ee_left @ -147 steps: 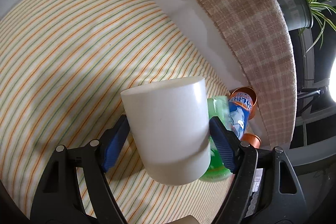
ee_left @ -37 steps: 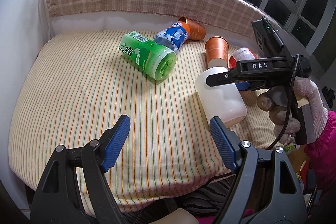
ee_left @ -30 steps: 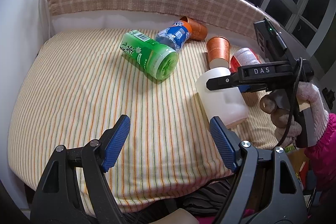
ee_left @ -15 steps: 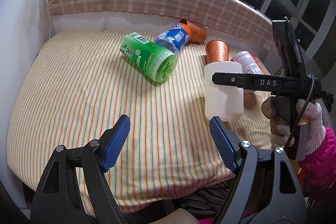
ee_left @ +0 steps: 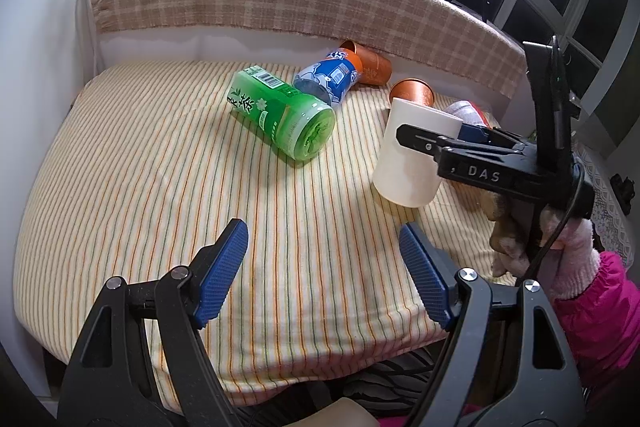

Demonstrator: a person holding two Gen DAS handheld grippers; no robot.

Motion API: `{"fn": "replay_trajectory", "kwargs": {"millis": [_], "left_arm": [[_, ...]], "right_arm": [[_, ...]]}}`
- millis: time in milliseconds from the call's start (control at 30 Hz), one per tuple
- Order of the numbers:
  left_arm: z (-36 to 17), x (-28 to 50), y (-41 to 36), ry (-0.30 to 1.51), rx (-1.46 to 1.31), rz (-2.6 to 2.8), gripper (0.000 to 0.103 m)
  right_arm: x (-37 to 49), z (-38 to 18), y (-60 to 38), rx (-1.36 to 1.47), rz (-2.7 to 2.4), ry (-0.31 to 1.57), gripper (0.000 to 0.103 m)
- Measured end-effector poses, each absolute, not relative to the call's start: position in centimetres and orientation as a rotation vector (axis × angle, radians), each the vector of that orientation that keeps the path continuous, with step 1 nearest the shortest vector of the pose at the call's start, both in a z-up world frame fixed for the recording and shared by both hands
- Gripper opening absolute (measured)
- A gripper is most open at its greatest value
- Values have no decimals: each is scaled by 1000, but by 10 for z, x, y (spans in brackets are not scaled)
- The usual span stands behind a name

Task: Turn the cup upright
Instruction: 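Lower the upright white cup onto the bedspread with the right gripper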

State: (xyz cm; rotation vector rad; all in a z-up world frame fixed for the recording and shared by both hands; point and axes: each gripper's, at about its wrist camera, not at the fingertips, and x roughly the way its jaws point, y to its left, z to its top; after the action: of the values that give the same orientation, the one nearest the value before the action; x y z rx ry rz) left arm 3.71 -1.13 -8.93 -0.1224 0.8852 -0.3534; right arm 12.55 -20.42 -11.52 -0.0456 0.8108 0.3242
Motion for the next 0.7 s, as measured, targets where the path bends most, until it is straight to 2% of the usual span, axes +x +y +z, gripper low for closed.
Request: {"fn": "replay_trajectory", "kwargs": {"millis": [700], "left_arm": [[-85, 33, -17, 863, -109, -360, 80]], "right_arm": [[86, -119, -187, -149, 318, 723, 77]]}}
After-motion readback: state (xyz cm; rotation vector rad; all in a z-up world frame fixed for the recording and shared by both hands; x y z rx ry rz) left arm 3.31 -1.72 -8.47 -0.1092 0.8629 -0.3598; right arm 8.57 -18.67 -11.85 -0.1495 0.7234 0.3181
